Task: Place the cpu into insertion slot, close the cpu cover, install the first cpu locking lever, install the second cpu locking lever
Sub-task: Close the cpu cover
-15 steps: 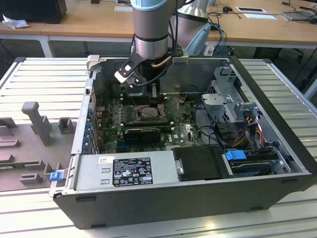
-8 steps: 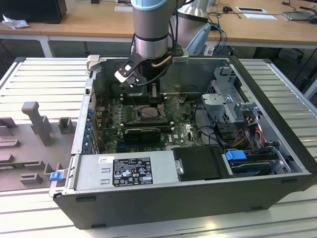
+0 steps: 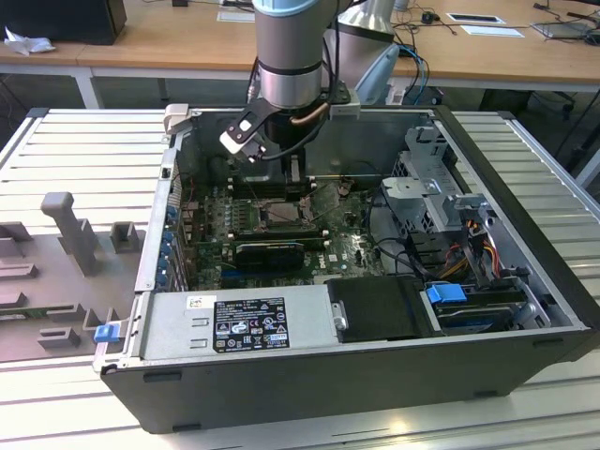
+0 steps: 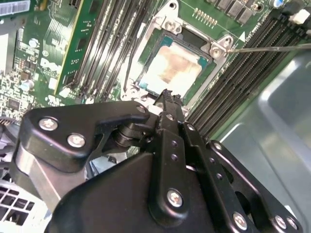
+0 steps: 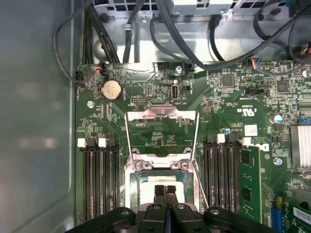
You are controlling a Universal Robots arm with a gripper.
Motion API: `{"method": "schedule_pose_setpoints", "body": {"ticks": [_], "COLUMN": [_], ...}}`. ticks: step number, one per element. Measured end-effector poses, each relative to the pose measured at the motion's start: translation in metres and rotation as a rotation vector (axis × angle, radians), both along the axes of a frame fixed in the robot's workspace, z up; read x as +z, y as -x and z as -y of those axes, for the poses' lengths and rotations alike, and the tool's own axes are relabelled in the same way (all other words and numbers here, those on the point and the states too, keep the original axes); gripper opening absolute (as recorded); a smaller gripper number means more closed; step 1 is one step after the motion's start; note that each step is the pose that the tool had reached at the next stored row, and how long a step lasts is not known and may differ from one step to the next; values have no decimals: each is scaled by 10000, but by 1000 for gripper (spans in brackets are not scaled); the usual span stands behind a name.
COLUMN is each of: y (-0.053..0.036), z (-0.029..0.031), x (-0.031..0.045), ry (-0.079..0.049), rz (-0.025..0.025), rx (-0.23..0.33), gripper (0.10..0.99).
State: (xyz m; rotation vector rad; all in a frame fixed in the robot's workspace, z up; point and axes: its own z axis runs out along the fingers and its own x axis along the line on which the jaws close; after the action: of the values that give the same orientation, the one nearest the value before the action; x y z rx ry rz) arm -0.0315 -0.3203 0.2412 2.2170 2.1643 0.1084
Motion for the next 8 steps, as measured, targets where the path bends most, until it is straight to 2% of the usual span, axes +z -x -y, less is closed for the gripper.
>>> {"method": "schedule_pose_setpoints", "body": {"ticks": [3,8], "y": [0,0], "z": [-2,-4], "x": [67,135], "ry": [0,5], "rz": [1,0], "rx": [0,0], "gripper": [106,106]}}
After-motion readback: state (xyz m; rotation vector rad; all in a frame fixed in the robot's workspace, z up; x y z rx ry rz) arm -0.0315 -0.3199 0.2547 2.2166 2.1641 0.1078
